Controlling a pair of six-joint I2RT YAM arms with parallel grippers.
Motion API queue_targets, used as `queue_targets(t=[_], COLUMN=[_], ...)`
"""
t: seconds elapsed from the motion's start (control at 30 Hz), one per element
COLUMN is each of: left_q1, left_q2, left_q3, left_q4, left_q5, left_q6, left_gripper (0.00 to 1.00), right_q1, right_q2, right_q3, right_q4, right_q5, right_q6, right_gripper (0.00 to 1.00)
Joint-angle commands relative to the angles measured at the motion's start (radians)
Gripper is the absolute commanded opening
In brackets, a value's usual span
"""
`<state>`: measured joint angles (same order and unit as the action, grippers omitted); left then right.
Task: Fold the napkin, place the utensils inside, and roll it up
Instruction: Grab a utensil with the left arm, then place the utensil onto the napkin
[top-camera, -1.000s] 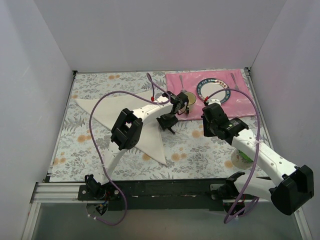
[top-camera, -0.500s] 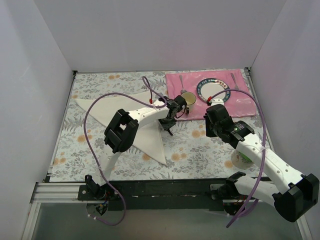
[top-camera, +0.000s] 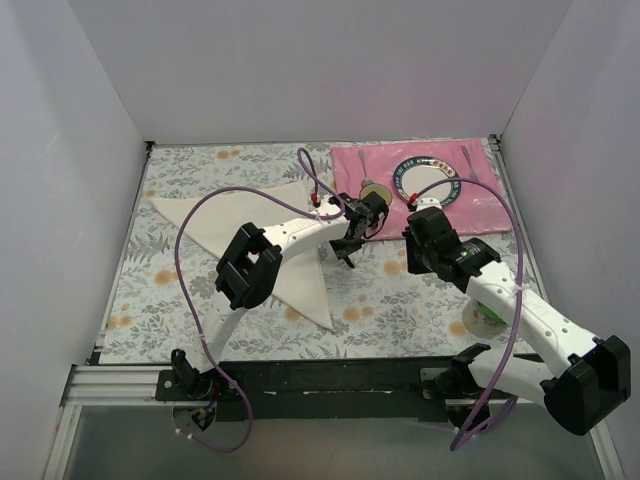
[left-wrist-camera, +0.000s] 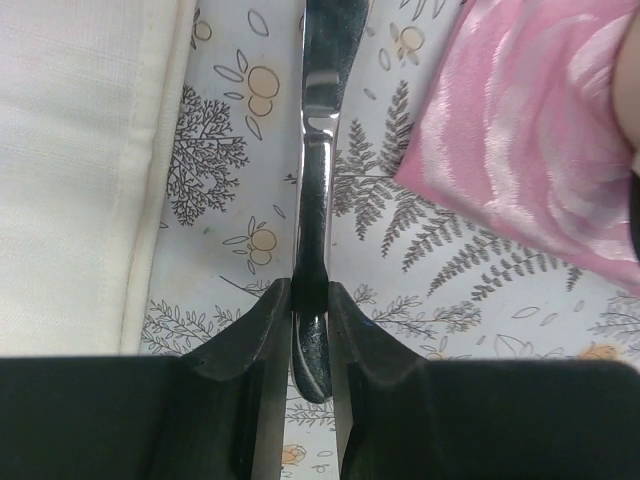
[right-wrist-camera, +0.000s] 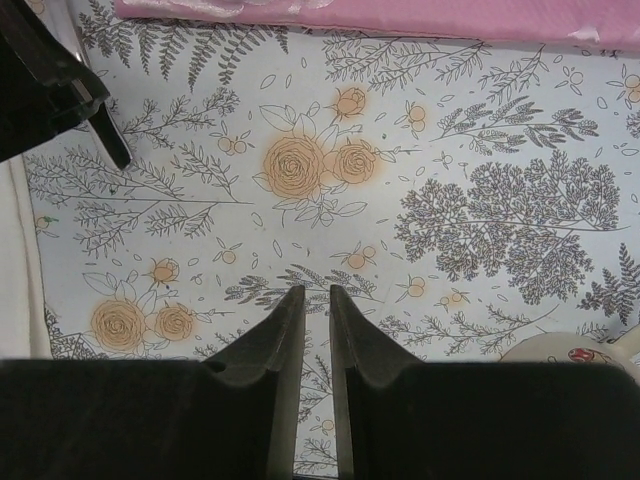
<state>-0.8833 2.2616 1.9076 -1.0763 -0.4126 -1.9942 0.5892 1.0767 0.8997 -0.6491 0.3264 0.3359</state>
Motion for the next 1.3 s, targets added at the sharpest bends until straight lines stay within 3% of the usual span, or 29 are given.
queue_targets(t=[0.0,0.3,0.57,0.77,0.8,0.93,0.97,1.1,1.27], left_q1=[-0.020,-0.031,-0.086,-0.092,-0.092,-0.088,-0.080,-0.056,-0.019], left_q2=[-0.036,-0.065,-0.108,-0.146,-0.151,-0.137,-0.122,-0.116,-0.123], left_q3=[0.086,0.047,-0.162,-0.197,-0.197,-0.127,-0.108,-0.088,-0.131], left_q4=[-0.056,-0.020,0.024,0.052,0.053,0.015,0.004,0.019,0.053], left_q5=[-0.104,-0.072,-0.025,-0.038,-0.044,-0.077,-0.080,-0.069,-0.055], left_q6=[-0.129,-0.090,-0.138,-0.107,-0.104,-0.080,-0.072,-0.038,-0.028], left_gripper=[0.00,0.00,0.00,0.00,0.02,0.37,0.40,0.48,0.46], right_q1=[-0.005,-0.005,-0.003,-0.003,-0.005,-0.006,-0.005,-0.006,-0.005], right_q2=[0.018,0.042,0.040,0.043,0.043,0.048,0.049,0.051,0.048], right_q3=[-0.010,0.005,0.001,-0.008,-0.010,-0.013,-0.013,-0.012,-0.010], right_q4=[0.032,0.039,0.039,0.043,0.045,0.043,0.043,0.043,0.039], right_q5=[-0.013,-0.024,-0.015,-0.024,-0.024,-0.030,-0.033,-0.029,-0.021], right_q6=[-0.003,-0.003,0.000,0.000,0.000,0.000,0.000,-0.005,-0.012], right_gripper=[0.23,0.23,0.23,0.23,0.23,0.23,0.23,0.23,0.23])
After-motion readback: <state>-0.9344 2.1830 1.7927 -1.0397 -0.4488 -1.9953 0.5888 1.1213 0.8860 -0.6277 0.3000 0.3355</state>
